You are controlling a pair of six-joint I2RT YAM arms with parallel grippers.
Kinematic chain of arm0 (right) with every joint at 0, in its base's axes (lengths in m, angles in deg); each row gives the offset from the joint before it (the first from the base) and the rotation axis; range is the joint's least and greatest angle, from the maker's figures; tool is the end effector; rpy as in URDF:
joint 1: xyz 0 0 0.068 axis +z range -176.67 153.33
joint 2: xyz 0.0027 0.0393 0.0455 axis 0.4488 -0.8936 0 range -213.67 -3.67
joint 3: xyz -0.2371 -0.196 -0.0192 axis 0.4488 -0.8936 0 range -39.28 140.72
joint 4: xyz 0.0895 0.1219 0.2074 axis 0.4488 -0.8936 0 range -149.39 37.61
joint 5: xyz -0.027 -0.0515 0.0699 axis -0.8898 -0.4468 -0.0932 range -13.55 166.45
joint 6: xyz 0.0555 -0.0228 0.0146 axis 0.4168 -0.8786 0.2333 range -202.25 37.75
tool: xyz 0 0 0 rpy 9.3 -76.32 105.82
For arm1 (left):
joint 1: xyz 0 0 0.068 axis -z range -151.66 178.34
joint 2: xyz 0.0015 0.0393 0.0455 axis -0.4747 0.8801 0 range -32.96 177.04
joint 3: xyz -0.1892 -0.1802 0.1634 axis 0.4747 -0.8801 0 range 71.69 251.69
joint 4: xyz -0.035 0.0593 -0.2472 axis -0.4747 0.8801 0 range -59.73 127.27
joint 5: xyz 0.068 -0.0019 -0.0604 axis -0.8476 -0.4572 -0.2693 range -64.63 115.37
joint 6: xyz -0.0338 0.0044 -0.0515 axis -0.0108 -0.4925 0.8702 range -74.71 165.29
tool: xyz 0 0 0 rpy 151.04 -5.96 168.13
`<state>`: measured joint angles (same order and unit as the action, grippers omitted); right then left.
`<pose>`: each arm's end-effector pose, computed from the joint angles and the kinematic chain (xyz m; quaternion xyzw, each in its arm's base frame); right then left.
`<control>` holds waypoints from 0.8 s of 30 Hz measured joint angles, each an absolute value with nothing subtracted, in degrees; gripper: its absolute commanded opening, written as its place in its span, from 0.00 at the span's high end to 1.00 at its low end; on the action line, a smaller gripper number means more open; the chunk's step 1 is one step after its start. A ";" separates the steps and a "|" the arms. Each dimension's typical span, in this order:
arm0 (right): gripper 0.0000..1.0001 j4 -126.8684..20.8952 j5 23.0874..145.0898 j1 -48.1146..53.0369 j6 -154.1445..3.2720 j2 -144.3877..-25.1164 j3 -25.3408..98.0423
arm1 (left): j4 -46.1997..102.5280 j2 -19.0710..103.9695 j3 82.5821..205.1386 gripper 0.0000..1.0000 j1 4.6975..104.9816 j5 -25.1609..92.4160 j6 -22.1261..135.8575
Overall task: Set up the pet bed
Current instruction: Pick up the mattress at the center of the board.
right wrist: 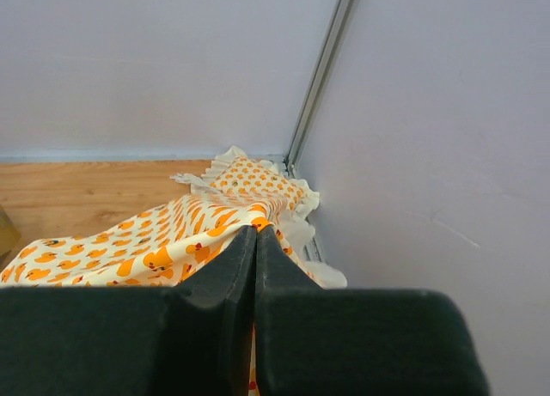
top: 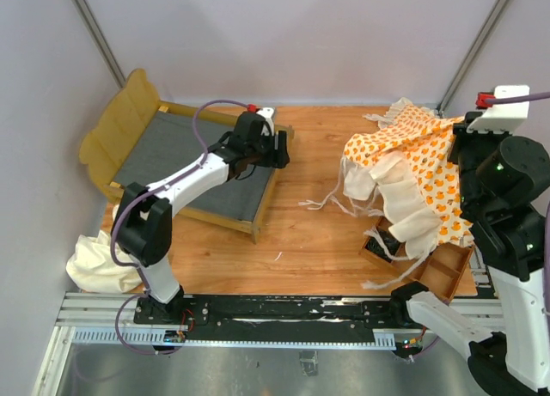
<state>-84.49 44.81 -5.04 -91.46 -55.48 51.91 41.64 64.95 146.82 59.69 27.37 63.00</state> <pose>0.0967 0.0121 0.5627 0.0283 0.6673 -0.1010 0.7374 0.3454 -0.2124 0.3057 0.1131 0.8762 -0.2085 0.4195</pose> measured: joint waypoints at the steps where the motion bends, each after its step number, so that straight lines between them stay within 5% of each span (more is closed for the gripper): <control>1: 1.00 -85.25 44.72 -5.04 -91.14 -54.87 51.87 | 41.62 66.42 148.11 0.29 60.04 27.37 62.63; 9: 1.00 -87.94 43.56 -5.04 -90.09 -52.07 51.70 | 41.95 74.61 154.63 0.41 63.04 24.07 58.21; 24: 1.00 -88.95 42.80 -5.04 -89.76 -49.91 50.73 | 35.31 74.68 149.64 1.00 66.62 17.57 49.38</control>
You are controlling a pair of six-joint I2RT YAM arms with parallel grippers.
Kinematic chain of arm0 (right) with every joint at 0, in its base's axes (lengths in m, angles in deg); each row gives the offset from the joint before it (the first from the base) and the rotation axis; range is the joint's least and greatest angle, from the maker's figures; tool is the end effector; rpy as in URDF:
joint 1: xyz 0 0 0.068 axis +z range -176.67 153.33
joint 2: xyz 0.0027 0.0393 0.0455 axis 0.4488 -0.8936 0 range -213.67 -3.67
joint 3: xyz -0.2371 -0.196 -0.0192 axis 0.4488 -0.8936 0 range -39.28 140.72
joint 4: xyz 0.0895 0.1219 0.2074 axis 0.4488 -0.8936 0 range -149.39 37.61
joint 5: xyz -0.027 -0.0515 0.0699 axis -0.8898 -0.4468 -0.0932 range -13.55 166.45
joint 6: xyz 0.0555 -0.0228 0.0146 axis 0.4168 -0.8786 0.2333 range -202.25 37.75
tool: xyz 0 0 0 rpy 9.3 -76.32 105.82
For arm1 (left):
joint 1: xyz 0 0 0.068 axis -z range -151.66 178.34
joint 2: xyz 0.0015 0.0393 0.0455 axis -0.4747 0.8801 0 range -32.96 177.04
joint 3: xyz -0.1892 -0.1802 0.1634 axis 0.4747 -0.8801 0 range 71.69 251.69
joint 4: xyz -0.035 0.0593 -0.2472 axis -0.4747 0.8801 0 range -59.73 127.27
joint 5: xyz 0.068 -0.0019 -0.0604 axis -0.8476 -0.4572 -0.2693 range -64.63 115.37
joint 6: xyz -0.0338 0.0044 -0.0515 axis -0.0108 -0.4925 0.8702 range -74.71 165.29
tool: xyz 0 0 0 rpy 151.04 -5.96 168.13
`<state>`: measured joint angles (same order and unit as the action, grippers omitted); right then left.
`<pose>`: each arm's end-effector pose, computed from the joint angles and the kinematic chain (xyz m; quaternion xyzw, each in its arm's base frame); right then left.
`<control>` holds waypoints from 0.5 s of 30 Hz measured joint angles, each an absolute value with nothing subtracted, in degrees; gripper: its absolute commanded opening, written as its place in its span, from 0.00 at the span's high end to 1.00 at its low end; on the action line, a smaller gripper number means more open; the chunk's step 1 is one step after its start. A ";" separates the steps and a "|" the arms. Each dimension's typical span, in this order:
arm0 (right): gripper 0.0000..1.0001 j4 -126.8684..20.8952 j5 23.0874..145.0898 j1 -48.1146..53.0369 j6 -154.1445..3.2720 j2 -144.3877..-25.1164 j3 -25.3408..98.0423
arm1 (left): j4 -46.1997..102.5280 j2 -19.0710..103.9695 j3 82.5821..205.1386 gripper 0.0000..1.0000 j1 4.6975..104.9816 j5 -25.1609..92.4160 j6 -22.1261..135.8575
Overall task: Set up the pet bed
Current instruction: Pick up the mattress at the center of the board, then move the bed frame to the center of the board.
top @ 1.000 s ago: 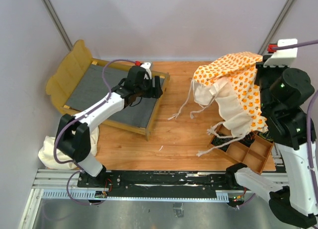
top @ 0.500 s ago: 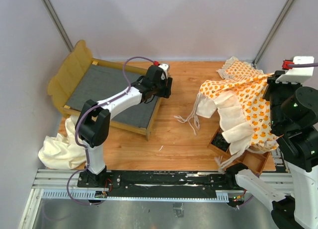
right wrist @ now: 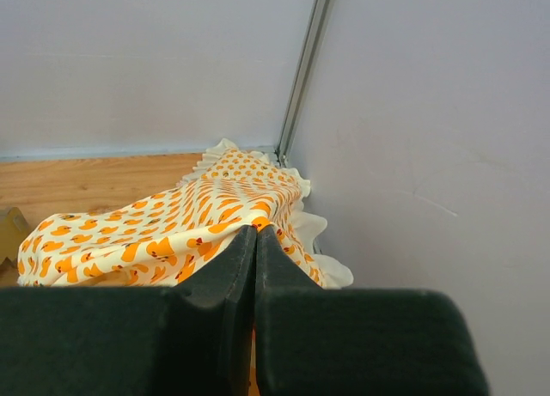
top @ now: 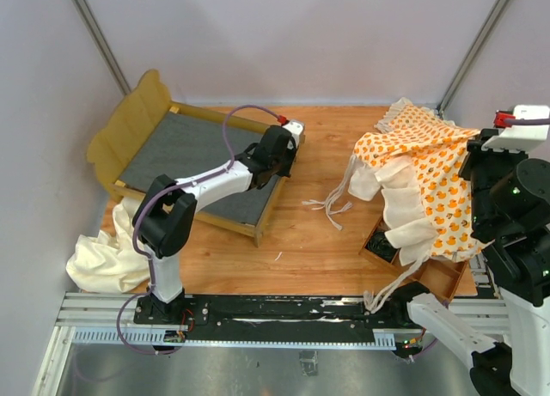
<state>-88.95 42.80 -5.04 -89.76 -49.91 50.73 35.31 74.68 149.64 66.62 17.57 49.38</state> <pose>0.0614 -0.0034 0.5540 0.0510 0.6672 -0.1017 0.7361 0.3554 -0.2726 0.2646 0.2297 0.8541 -0.1111 0.4532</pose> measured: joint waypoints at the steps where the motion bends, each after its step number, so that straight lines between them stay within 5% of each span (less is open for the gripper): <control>1: 1.00 -89.01 42.58 -5.04 -89.76 -49.71 50.73 | 35.31 74.57 149.47 1.00 67.50 17.22 49.27; 15: 1.00 -90.04 41.18 -5.04 -89.78 -47.44 50.76 | 33.80 73.91 148.22 0.99 77.77 22.75 39.77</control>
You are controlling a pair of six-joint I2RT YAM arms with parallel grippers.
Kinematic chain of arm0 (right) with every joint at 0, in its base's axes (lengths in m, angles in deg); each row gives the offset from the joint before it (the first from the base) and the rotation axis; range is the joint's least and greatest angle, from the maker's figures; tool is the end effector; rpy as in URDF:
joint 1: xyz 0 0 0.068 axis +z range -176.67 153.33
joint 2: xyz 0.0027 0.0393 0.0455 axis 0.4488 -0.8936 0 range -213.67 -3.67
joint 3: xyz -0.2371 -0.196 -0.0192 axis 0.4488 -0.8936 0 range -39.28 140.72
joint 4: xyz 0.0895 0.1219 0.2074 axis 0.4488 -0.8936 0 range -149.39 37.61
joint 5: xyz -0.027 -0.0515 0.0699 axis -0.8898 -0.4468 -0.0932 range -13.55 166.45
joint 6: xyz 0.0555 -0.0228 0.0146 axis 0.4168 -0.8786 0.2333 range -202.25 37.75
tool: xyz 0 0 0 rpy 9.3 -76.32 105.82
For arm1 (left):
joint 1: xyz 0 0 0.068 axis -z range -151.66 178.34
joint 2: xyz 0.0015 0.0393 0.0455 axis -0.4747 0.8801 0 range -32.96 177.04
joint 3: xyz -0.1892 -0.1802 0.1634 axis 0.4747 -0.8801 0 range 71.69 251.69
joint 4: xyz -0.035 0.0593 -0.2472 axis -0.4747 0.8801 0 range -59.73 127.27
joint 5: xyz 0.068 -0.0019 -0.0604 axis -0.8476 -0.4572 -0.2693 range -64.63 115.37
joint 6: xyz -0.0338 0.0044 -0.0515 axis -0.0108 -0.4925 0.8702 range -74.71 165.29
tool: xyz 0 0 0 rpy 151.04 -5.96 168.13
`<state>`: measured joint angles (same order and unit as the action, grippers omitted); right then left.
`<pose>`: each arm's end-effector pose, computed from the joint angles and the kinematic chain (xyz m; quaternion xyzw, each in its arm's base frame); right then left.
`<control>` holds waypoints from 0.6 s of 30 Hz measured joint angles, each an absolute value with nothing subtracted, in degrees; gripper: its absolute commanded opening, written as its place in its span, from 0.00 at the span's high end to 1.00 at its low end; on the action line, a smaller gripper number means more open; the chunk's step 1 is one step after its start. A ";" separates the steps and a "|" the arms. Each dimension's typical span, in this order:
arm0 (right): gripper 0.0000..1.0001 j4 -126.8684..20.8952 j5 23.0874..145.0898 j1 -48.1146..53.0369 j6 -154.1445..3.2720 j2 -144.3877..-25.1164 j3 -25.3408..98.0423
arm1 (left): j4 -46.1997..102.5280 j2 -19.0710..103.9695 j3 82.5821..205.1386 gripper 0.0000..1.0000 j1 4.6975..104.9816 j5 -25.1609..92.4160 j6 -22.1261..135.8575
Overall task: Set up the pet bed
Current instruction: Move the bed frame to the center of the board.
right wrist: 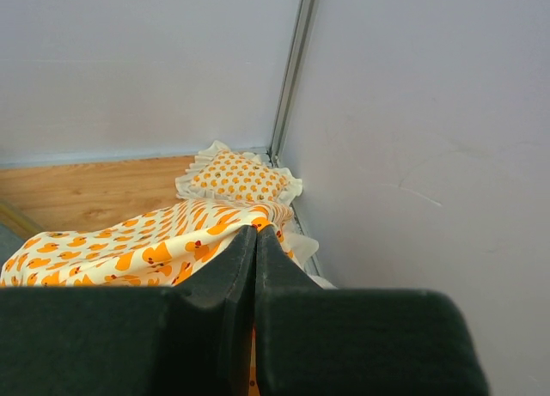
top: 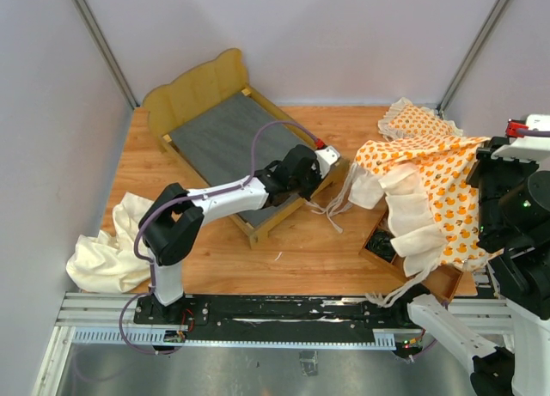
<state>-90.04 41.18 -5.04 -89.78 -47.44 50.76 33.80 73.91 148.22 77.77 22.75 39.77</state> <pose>0.0436 -0.0116 0.5530 0.0660 0.6591 -0.1074 0.7414 0.2907 -0.3364 0.2644 0.3975 0.7877 -0.1572 0.4437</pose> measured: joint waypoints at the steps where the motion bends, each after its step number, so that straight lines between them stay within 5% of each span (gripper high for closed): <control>1: 1.00 -90.04 41.16 -5.04 -89.78 -47.44 50.76 | 33.80 73.91 148.20 0.95 78.01 22.97 39.96; 7: 1.00 -90.35 41.49 -5.04 -89.78 -47.81 51.48 | 34.98 71.97 147.26 0.44 78.25 23.74 44.44; 18: 1.00 -89.27 49.71 -5.04 -87.62 -47.29 54.95 | 27.07 49.19 139.57 0.26 78.53 30.12 49.30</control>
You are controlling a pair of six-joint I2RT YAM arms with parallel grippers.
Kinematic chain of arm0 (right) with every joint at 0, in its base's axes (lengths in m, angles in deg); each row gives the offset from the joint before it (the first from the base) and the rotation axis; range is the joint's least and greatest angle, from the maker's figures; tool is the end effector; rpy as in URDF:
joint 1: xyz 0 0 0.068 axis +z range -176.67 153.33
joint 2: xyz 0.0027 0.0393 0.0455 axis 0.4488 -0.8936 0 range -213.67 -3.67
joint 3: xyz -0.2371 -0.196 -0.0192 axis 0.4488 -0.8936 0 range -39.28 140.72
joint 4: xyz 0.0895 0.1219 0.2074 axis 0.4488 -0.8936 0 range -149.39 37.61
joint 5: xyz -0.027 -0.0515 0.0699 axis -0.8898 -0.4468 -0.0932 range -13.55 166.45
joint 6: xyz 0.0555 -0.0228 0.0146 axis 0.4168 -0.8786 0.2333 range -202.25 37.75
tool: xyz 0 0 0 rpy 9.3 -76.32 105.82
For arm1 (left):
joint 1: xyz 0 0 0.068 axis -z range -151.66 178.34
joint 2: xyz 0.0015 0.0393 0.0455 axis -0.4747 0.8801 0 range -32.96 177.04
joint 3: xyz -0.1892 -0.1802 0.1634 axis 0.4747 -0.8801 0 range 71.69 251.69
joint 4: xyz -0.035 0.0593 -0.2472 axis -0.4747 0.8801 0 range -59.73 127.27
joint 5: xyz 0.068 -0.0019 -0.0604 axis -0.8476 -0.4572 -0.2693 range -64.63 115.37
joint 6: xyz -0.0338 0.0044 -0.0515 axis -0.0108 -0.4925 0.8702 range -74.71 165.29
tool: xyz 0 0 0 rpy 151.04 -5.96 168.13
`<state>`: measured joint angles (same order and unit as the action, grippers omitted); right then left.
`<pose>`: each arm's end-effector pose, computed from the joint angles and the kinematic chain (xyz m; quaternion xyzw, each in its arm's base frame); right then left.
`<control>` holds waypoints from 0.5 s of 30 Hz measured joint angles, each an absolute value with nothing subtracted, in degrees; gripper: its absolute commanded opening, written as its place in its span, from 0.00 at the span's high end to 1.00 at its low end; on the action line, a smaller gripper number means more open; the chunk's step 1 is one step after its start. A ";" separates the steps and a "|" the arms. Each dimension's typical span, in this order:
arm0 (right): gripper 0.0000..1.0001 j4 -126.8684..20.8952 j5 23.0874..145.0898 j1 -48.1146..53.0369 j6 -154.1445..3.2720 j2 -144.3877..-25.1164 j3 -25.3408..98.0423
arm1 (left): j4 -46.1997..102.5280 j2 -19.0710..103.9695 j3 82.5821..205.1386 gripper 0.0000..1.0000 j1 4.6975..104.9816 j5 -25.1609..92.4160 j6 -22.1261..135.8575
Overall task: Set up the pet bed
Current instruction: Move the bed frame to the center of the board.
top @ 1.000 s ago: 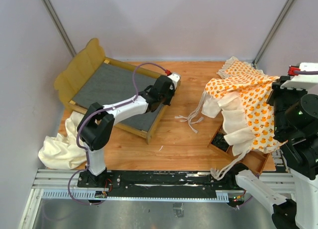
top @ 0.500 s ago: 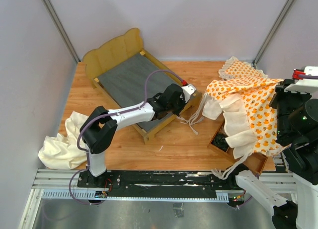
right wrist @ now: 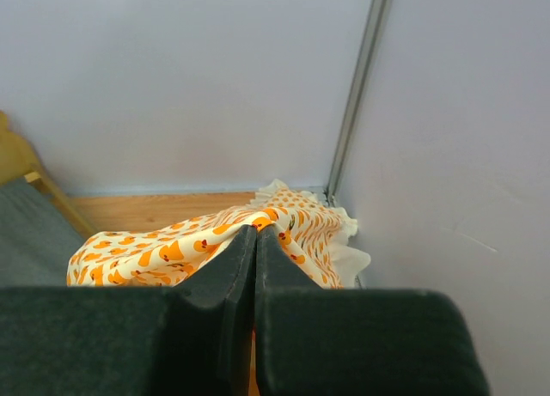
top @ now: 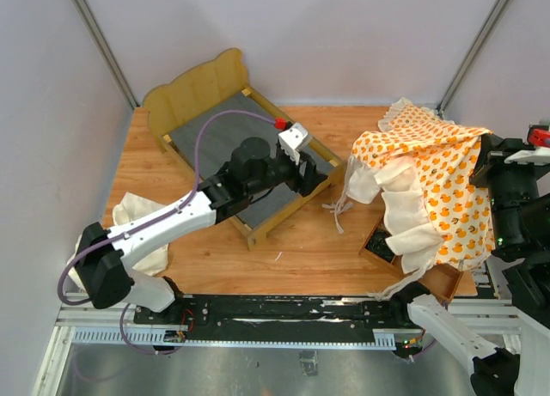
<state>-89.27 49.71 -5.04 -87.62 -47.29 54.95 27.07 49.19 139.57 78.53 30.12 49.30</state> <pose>0.0269 -0.0119 0.5717 0.0367 0.6266 -0.0332 0.7777 0.2174 -0.2671 0.3869 0.3268 0.6992 -0.3178 0.5507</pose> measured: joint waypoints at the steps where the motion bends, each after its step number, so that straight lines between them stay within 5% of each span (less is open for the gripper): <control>1: 1.00 -89.06 50.86 -5.04 -87.03 -47.09 54.97 | 25.10 47.64 138.48 0.25 78.53 31.50 48.68; 15: 1.00 -87.72 60.39 -5.04 -81.02 -47.13 56.99 | 14.83 56.56 134.56 0.24 79.17 42.21 42.74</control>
